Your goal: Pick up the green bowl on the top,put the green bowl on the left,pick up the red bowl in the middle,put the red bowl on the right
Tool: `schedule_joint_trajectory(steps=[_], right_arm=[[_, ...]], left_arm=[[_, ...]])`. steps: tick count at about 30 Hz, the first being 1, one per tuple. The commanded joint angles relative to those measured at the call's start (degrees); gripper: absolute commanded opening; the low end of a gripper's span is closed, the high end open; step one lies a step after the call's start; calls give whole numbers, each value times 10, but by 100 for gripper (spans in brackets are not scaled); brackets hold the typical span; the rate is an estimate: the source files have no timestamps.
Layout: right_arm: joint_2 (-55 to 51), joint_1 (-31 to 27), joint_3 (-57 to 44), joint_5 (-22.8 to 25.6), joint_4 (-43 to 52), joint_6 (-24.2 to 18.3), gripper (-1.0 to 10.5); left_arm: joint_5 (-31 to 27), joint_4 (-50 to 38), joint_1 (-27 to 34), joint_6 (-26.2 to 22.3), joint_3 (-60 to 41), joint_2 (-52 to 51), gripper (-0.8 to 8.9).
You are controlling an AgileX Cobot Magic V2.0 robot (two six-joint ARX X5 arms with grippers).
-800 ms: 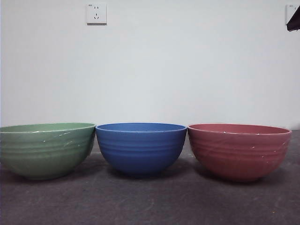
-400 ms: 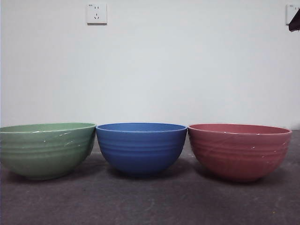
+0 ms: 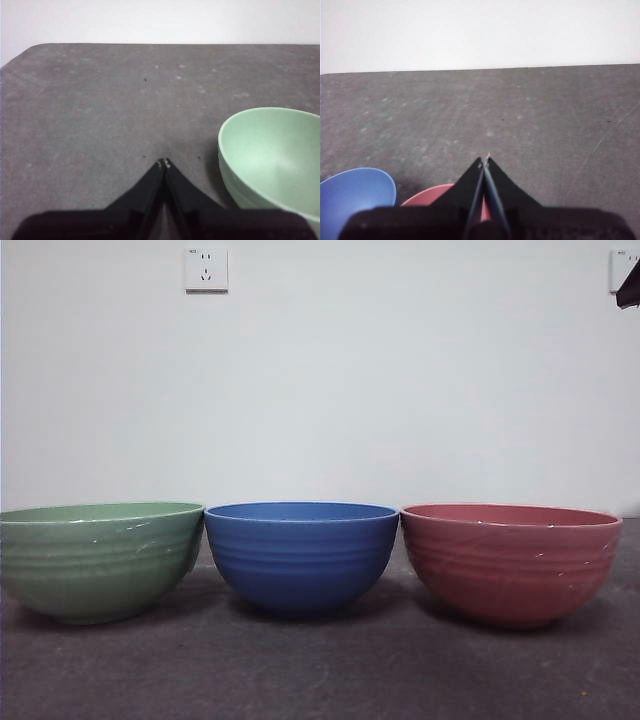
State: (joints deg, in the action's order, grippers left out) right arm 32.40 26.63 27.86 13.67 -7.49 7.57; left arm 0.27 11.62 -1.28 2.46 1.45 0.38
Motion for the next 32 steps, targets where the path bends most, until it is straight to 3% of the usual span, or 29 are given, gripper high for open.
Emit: schedule_joint_trajectory(steps=[1, 28, 32], right_arm=[[-1, 0, -3, 2, 2, 5, -16], [-2, 1, -3, 2, -10, 5, -16], [-79, -25, -8, 11, -74, -36, 2]], left_arm=[[2, -3, 2, 13, -10, -3, -4], [0, -4, 2, 13, -10, -3, -4], [0, -4, 2, 13, -10, -3, -4]])
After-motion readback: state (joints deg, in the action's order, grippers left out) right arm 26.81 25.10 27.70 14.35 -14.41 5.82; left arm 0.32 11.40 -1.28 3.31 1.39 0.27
